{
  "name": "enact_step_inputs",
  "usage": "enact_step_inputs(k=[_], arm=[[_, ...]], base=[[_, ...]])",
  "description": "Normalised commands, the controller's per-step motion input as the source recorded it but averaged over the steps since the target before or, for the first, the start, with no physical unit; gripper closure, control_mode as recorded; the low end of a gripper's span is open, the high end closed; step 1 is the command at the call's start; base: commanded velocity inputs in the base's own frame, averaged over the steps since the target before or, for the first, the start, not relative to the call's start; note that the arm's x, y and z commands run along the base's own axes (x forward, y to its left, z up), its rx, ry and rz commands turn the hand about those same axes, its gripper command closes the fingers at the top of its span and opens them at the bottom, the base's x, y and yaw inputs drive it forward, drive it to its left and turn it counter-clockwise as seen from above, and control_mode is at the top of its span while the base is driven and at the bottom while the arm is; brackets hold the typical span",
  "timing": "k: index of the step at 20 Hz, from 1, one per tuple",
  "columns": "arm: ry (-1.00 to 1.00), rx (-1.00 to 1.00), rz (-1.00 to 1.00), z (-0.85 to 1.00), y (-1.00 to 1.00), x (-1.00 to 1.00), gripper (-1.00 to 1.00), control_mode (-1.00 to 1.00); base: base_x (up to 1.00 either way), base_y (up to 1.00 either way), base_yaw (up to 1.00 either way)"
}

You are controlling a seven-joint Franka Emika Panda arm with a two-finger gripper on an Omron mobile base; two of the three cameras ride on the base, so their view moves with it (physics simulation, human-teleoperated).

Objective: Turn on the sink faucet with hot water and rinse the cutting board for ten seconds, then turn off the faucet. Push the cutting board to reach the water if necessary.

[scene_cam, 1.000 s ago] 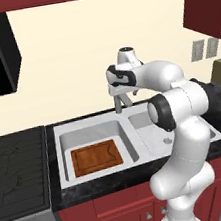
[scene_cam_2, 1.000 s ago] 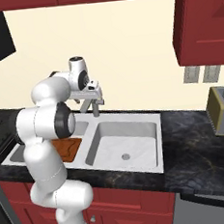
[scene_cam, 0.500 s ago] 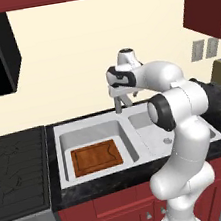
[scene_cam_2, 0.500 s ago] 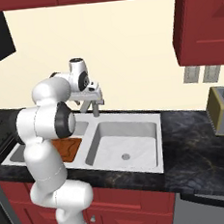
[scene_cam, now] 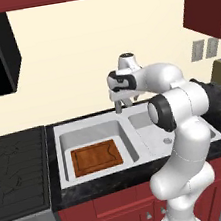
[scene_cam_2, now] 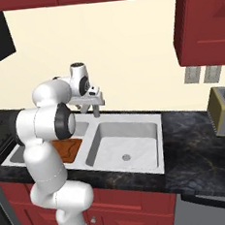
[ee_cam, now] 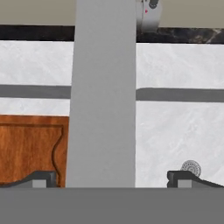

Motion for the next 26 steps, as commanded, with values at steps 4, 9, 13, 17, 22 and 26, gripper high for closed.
enact_step_inputs(k=[4, 9, 13, 17, 22, 26], arm=[[0.00, 0.00, 0.00, -0.22, 0.01, 0.00, -1.00, -1.00], [0.00, -0.01, 0.00, -0.09, 0.01, 0.00, -1.00, -1.00], [0.00, 0.00, 0.00, 0.00, 0.00, 0.00, -1.00, -1.00], [0.00, 0.00, 0.00, 0.00, 0.00, 0.00, -1.00, -1.00], [0.00, 0.00, 0.00, -0.03, 0.08, 0.00, -1.00, -1.00], [0.00, 0.00, 0.00, -0.08, 0.31, 0.00, -1.00, -1.00]], base=[[0.00, 0.00, 0.00], [0.00, 0.00, 0.00], [0.00, 0.00, 0.00], [0.00, 0.00, 0.00], [0.00, 0.00, 0.00], [0.00, 0.00, 0.00]])
